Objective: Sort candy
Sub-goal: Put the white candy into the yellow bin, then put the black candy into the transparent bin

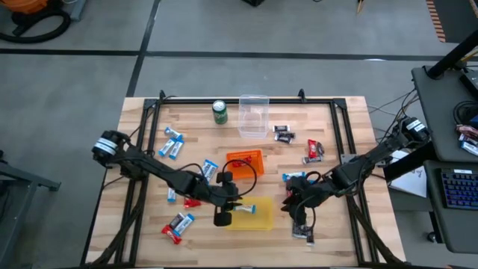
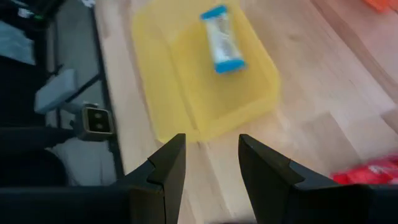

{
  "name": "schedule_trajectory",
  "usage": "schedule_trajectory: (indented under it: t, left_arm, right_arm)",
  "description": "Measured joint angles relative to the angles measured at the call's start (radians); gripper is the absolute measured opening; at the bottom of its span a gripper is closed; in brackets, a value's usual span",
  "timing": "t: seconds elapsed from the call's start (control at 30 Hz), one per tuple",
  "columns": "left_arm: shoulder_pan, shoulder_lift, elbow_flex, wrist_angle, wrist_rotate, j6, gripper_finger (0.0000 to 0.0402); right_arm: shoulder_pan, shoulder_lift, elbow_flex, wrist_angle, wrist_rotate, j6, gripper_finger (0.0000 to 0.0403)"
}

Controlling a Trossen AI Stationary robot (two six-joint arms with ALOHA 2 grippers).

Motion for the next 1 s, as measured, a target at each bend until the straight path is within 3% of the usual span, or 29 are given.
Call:
schedule_trajectory:
  t: [0.23,0.43,0.73,1.0]
  left_arm:
    - [0.0,-0.021,0.0,-0.038,0.008,0.022,0.0106]
    - [0.0,-0.147,0.0,-0.142,0.012,0.077,0.0107]
    - [0.0,-0.386,-0.044,-0.224,-0.001,0.21,0.0107]
    - [0.0,-0.577,-0.171,-0.164,-0.108,0.191,0.0107]
  right_arm:
    - [-0.018,0.0,0.0,-0.019,0.003,0.005,0.0137]
    - [-0.092,0.0,0.0,-0.11,0.024,0.007,0.0137]
    - [-0.36,0.0,0.0,-0.372,0.06,-0.068,0.0137]
    - [-0.644,0.0,0.0,-0.402,0.062,-0.319,0.0137]
